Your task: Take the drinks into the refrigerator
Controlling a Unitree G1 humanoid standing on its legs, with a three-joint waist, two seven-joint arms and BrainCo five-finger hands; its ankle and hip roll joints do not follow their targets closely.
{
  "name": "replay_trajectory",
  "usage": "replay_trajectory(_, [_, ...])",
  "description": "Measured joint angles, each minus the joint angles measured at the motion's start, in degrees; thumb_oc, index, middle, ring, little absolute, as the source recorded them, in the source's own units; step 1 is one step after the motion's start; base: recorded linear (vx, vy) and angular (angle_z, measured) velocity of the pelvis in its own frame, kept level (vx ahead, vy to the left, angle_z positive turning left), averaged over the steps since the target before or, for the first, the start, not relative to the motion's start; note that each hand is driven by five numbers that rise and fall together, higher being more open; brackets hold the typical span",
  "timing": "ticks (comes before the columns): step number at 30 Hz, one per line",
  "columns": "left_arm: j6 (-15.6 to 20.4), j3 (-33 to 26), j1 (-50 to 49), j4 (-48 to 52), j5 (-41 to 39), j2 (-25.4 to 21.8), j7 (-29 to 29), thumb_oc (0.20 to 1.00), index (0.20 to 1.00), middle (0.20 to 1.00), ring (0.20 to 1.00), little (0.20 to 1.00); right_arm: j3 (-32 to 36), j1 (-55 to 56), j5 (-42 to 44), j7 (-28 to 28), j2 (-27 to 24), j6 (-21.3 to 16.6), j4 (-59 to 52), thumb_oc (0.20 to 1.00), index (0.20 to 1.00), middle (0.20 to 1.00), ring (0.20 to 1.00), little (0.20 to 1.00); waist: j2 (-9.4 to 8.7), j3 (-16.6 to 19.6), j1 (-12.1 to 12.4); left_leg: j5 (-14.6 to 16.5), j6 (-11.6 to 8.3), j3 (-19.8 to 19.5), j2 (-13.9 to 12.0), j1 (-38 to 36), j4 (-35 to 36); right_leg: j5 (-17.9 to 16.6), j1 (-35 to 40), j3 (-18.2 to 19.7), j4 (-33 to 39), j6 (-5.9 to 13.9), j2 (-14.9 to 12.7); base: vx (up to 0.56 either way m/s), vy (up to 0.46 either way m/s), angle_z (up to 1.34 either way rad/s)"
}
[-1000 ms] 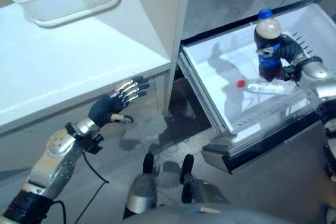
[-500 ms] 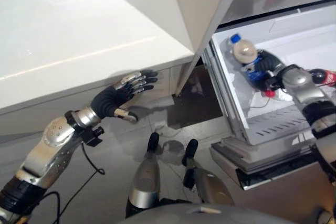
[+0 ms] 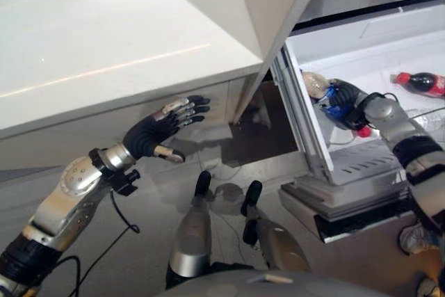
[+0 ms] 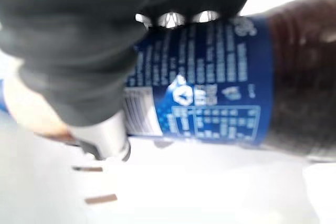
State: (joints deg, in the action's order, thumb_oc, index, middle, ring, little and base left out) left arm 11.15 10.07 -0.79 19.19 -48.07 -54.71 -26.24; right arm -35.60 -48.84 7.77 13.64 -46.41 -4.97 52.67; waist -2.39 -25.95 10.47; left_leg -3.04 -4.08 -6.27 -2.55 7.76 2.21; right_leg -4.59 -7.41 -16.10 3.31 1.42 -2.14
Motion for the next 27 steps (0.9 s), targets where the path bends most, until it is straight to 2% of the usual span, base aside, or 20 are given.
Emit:
replay_trajectory(5, [0.0,-0.1,0.0,0.0,0.0,0.0,0.0,1.000,1.000,1.000,1.000,1.000,-0.2,0.2,-0.6,0.8,0.0,1.3,0.4,0.200,0.200,0.200,0.200,0.200,0.03,0.0,0.0,-0.3,-0.10,-0.3,0.0,0.0,0.0,0.1,0.2,-0.4,0.0,-0.15,0.0,-0.02,-0.020,0.04])
replay_trajectory(6, [0.0,-0.1,0.0,0.0,0.0,0.0,0.0,1.000,1.000,1.000,1.000,1.000,-0.2,0.2,-0.6,0.9,0.0,1.4,0.5,1.000,1.000,1.000,1.000,1.000,0.04,0.0,0.1,-0.3,-0.14,-0.3,0.0,0.0,0.0,0.1,0.3,-0.6,-0.1,-0.24,0.0,-0.01,-0.018,0.03])
replay_trajectory(14, [0.0,-0.1,1.4,0.0,0.0,0.0,-0.2,1.000,1.000,1.000,1.000,1.000,-0.9,0.1,-1.6,3.7,0.0,1.2,0.1,1.000,1.000,1.000,1.000,1.000,0.10,0.0,0.2,-0.6,-0.39,-1.9,0.1,-0.3,-0.2,0.7,1.3,-2.2,-0.5,-1.09,-0.1,0.00,-0.023,0.11])
replay_trajectory(22, [-0.1,-0.4,1.5,0.0,0.0,0.0,-0.4,1.000,1.000,1.000,1.000,1.000,-0.8,0.0,-2.1,4.1,0.5,1.3,0.1,1.000,1.000,1.000,1.000,1.000,0.12,0.0,0.3,-0.9,-0.68,-2.4,0.0,-0.4,-0.9,1.1,1.4,-2.6,-1.8,-1.57,-0.1,0.01,-0.012,0.02])
replay_trajectory(27, [-0.3,-0.5,1.6,0.0,0.0,0.2,-0.9,1.000,1.000,1.000,1.000,1.000,-0.5,-0.5,-1.4,4.1,-1.0,1.0,-2.3,1.000,1.000,1.000,1.000,1.000,0.17,0.1,0.0,-0.9,-0.73,-2.5,-0.1,-2.2,-0.8,1.2,3.2,-2.8,-1.8,-1.67,0.0,0.03,-0.020,0.01])
